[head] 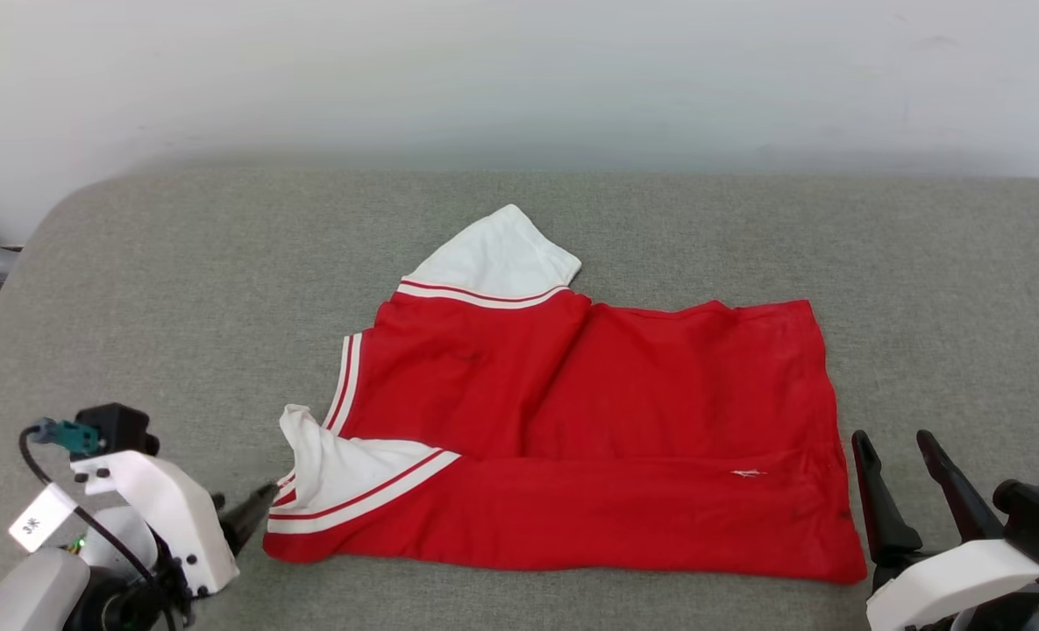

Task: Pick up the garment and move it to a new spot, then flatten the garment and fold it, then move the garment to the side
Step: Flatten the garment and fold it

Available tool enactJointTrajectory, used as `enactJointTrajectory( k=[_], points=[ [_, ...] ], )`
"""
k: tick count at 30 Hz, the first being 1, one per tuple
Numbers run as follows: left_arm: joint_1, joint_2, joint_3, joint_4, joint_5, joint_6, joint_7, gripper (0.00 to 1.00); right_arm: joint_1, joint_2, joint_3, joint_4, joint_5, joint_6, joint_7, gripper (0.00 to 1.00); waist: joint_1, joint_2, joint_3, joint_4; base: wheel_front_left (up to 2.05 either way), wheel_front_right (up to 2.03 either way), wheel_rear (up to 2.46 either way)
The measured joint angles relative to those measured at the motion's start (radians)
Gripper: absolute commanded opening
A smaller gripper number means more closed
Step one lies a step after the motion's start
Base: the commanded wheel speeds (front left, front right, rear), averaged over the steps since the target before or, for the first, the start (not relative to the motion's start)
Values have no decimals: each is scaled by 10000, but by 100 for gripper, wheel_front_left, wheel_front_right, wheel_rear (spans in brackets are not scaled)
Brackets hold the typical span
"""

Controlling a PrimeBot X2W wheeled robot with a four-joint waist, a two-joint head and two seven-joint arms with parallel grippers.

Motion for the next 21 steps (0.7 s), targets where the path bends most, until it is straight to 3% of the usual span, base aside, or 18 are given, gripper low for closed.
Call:
enactJointTrajectory(
  k=[3,7,17,18,19,20,21],
  points=[
    [220,104,-155,-234,-297,249,823,100,-3,44,4,-167,-31,0,88,100,0,0,121,-67,0,0,0],
    [220,77,-261,-219,-422,393,1145,100,-30,119,23,-261,-33,0,184,100,0,0,375,-147,0,0,0],
    [-300,-293,-504,594,-378,105,1266,100,-230,232,-48,-221,8,0,477,100,0,0,1126,-420,0,0,0],
    [-357,-330,-539,706,-376,58,1273,96,-246,236,-107,-194,17,0,520,100,0,0,1173,-447,0,0,0],
    [-395,-360,-581,790,-408,4,1371,67,-247,238,-165,-163,25,0,554,100,0,0,1202,-475,0,0,0],
    [-452,-355,-606,844,-426,-40,1471,49,-247,242,-247,-134,61,0,604,100,-1,0,1220,-494,0,0,0],
    [-476,-359,-629,884,-426,-92,1507,40,-247,245,-332,-113,111,0,635,100,-1,0,1227,-505,0,0,0]
  ],
)
